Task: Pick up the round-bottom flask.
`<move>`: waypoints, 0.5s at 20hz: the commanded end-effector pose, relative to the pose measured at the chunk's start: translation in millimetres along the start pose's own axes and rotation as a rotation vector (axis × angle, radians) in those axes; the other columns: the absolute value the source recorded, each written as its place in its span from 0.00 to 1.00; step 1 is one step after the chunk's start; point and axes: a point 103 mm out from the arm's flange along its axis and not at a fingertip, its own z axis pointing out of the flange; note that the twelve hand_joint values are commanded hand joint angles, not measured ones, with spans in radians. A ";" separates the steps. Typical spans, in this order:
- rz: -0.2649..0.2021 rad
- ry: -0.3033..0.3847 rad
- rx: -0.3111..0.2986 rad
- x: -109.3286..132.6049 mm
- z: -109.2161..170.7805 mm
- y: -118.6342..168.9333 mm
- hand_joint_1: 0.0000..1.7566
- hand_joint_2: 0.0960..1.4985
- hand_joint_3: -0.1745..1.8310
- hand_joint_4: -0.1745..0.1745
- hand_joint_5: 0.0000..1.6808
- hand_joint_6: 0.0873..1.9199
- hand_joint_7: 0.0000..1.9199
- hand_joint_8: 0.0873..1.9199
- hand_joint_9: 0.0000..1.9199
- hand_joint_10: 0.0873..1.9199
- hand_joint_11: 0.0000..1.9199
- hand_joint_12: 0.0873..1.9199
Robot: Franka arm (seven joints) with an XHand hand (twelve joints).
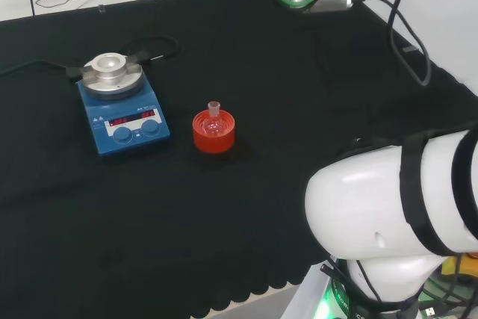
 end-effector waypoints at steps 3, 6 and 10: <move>0.009 0.038 0.087 -17.7 84.2 49.2 0.13 0.84 0.22 0.44 0.24 0.14 0.05 0.27 0.12 0.33 0.00 0.69; 0.009 0.058 0.133 -23.4 113.5 65.4 0.14 0.83 0.22 0.43 0.24 0.14 0.05 0.27 0.13 0.33 0.00 0.70; 0.003 0.066 0.147 -27.7 144.8 78.5 0.18 0.80 0.21 0.41 0.24 0.13 0.05 0.28 0.13 0.34 0.00 0.71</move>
